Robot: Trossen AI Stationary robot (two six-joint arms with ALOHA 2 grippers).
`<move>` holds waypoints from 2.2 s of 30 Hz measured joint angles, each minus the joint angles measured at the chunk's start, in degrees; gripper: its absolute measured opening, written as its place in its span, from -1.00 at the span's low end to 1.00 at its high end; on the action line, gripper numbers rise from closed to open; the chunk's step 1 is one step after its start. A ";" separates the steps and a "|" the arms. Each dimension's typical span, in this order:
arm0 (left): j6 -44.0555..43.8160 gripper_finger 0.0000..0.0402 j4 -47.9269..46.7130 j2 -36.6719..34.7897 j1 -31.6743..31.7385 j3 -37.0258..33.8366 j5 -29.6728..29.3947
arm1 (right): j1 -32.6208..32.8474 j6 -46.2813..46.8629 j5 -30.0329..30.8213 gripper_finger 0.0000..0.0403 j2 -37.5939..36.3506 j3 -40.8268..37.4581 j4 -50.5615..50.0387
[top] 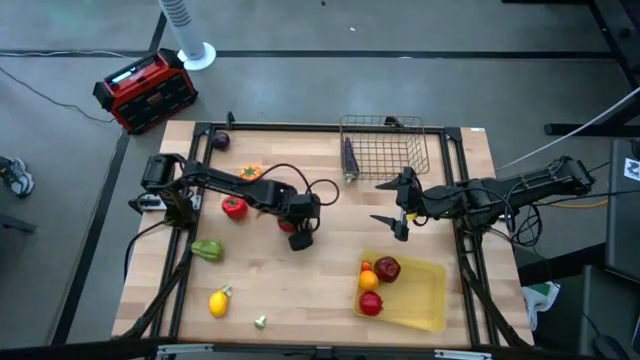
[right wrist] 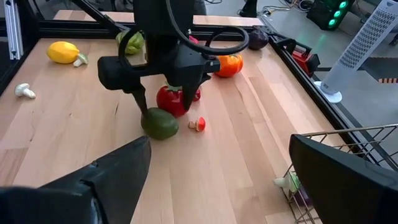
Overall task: Sort produce into baskets
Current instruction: Put the lime into the yellow bin
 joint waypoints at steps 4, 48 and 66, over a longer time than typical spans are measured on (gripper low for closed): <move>-0.30 0.81 1.78 0.00 -0.70 -1.56 -0.36 | 0.00 0.02 0.01 0.87 0.00 0.00 0.00; -6.90 0.11 24.84 0.00 -4.04 -0.25 -2.31 | 0.00 0.05 -0.01 0.87 0.00 -0.02 0.00; -10.64 0.12 72.00 15.59 -12.06 -0.12 -8.45 | 0.00 -0.02 0.01 0.87 -0.02 -0.09 1.55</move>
